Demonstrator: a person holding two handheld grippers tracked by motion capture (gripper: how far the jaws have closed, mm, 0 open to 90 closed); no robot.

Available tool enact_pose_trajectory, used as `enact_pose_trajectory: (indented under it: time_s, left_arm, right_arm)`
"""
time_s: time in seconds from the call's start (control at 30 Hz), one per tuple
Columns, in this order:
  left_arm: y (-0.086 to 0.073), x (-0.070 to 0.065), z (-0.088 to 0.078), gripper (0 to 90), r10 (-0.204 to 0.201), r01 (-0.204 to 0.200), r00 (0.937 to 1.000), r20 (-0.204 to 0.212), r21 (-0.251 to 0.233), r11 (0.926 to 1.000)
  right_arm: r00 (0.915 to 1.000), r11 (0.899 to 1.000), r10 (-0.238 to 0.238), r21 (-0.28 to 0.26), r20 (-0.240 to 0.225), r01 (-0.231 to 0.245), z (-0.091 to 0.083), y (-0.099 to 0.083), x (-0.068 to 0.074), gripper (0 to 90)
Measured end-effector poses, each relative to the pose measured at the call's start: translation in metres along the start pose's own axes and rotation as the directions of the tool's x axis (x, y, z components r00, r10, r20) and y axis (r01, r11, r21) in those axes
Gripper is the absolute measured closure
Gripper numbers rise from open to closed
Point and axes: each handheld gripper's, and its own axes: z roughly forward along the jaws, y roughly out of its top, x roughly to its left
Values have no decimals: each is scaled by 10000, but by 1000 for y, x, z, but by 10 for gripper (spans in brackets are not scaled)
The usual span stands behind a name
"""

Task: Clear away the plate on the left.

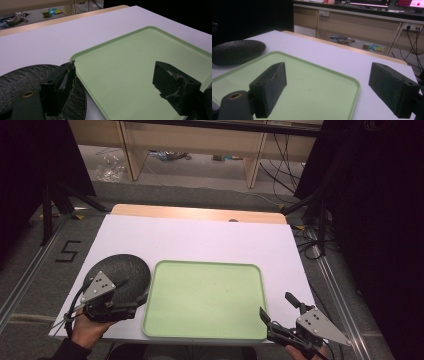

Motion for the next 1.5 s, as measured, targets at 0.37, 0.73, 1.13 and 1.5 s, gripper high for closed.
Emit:
enact_pose_trajectory:
  time_s: [0.37,0.73,1.13,1.5]
  left_arm:
    - [0,2,0,180,-38,38,10000,-61,-29,10000]
    - [0,22,3,185,-416,414,9977,-530,-59,9991]
    - [-2,75,30,220,-1531,1568,9871,-478,891,9836]
    - [-5,122,38,202,-2348,2478,9669,-1001,1472,9576]
  right_arm:
    - [10000,10000,-38,29,-26,39,0,0,0,153]
    - [10000,9999,-9,-133,-49,8,1,0,1,153]
    - [9999,9999,-61,-137,-125,59,1,0,2,153]
    - [10000,9999,-91,-79,-21,91,0,0,1,154]
